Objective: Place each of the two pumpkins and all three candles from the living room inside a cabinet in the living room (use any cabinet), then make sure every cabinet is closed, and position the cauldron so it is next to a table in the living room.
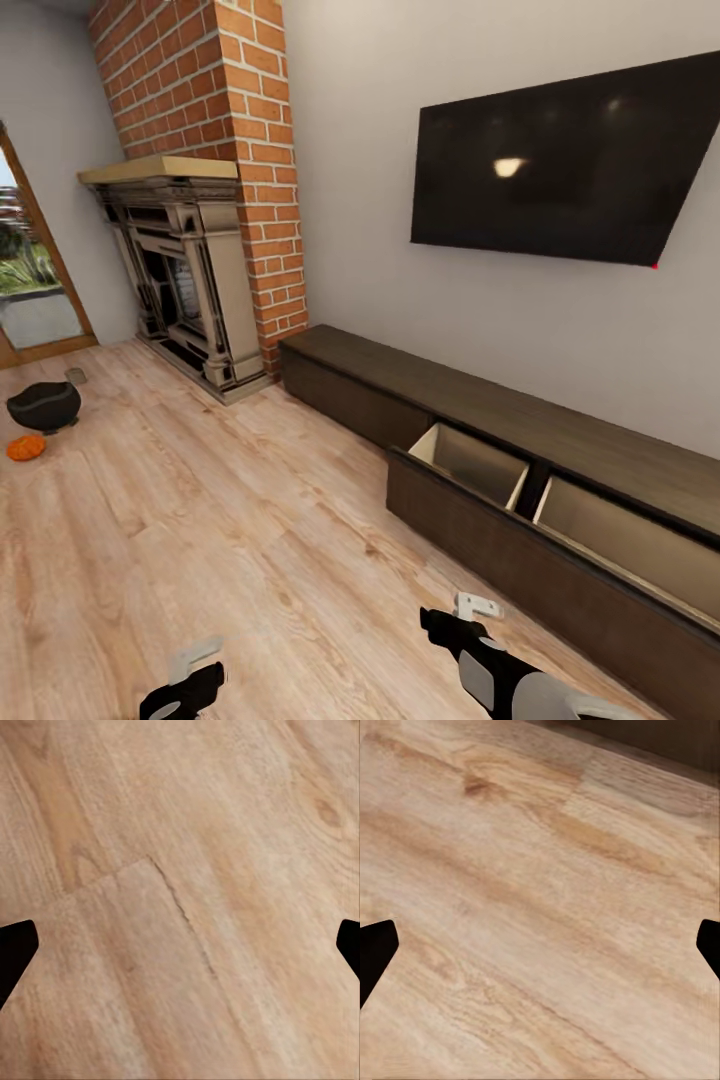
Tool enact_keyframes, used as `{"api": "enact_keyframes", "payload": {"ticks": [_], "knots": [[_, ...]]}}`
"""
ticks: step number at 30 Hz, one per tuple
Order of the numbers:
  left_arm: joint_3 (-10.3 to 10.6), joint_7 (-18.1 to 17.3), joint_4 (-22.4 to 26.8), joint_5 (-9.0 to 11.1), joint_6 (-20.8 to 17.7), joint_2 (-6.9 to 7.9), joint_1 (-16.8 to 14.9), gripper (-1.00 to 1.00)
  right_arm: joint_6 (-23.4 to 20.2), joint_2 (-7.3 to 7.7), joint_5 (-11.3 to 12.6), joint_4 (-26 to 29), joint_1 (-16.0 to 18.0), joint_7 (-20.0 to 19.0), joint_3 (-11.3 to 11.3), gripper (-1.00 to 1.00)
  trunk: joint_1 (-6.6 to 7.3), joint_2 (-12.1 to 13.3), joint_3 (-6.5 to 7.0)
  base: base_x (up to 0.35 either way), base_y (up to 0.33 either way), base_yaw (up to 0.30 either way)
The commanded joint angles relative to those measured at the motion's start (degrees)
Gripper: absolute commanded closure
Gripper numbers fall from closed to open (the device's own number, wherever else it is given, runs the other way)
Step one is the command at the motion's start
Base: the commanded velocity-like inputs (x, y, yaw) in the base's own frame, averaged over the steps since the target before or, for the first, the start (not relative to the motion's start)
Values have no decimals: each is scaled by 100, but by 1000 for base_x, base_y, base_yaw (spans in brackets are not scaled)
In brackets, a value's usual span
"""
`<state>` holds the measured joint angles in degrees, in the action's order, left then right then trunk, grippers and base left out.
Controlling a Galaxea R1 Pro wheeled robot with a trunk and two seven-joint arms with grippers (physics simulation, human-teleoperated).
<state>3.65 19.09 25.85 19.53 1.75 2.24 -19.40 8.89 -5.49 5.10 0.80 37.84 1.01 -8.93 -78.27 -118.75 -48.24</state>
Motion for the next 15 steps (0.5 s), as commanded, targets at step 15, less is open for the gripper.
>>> {"api": "enact_keyframes", "payload": {"ticks": [15], "knots": [[48, 32, -1, 57, 18, 5, -2, -100, -23, -75, 53, -21, 4, 18, -3, -100, 0, -2, -60, 28, 126, 253]]}}
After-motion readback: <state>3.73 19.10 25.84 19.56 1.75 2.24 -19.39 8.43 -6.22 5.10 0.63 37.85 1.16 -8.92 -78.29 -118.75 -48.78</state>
